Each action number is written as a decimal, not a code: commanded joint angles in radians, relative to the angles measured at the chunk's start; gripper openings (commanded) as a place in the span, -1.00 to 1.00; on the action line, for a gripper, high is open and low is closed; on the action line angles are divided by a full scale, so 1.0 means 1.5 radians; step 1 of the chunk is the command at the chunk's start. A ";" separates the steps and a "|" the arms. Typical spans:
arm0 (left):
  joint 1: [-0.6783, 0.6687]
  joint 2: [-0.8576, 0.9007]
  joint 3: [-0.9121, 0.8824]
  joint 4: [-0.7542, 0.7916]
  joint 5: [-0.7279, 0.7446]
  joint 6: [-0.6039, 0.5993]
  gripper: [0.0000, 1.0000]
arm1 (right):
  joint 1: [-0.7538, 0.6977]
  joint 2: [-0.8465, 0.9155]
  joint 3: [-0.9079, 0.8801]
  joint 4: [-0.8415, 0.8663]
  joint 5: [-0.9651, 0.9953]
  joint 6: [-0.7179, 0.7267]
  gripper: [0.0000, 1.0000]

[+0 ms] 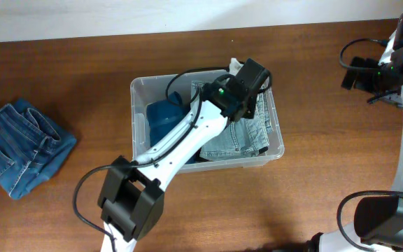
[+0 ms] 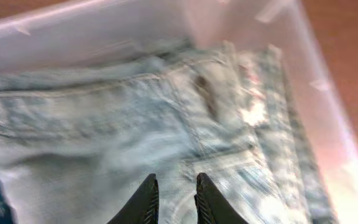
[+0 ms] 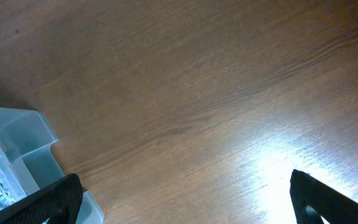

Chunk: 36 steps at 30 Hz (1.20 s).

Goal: Pack container

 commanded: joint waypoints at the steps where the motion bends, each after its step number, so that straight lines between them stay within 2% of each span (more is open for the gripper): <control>1: -0.012 -0.012 0.004 -0.012 0.084 0.009 -0.58 | -0.001 0.000 0.006 0.000 0.006 0.005 0.97; 17: -0.037 0.075 0.003 -0.041 0.087 0.009 -0.60 | -0.001 0.000 0.006 0.000 0.006 0.005 0.97; 23: -0.031 0.063 0.025 -0.046 0.061 0.032 -0.64 | -0.001 0.000 0.006 0.000 0.006 0.005 0.97; 29: 0.005 0.018 0.090 -0.137 -0.014 0.034 -0.64 | -0.001 0.000 0.006 0.000 0.006 0.005 0.97; 36: 0.054 0.010 0.091 -0.266 -0.018 0.005 -0.65 | -0.001 0.000 0.006 0.000 0.006 0.005 0.97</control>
